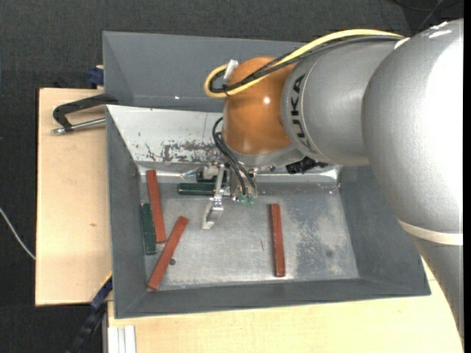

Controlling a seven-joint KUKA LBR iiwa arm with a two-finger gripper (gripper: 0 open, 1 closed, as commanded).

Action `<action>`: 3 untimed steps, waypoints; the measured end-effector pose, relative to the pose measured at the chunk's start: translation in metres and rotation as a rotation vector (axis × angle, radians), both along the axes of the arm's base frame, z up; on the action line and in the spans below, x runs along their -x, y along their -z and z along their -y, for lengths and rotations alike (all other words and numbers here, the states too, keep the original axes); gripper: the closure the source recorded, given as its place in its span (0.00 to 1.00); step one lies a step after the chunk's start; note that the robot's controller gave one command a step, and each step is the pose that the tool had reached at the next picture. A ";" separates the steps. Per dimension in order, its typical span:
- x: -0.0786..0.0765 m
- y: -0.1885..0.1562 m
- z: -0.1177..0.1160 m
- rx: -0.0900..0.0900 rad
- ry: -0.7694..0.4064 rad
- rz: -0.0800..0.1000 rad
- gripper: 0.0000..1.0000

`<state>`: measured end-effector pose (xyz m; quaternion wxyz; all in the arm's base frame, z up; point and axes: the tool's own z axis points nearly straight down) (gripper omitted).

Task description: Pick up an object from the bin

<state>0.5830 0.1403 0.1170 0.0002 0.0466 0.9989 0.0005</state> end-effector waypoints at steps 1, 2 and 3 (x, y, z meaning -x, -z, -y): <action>-0.005 0.001 0.004 -0.002 0.090 0.004 1.00; -0.008 -0.006 0.016 -0.002 0.128 0.005 1.00; -0.014 -0.114 -0.009 -0.002 0.121 0.005 1.00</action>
Offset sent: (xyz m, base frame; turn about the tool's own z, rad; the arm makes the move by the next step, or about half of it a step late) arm 0.0000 0.0000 0.0000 0.0000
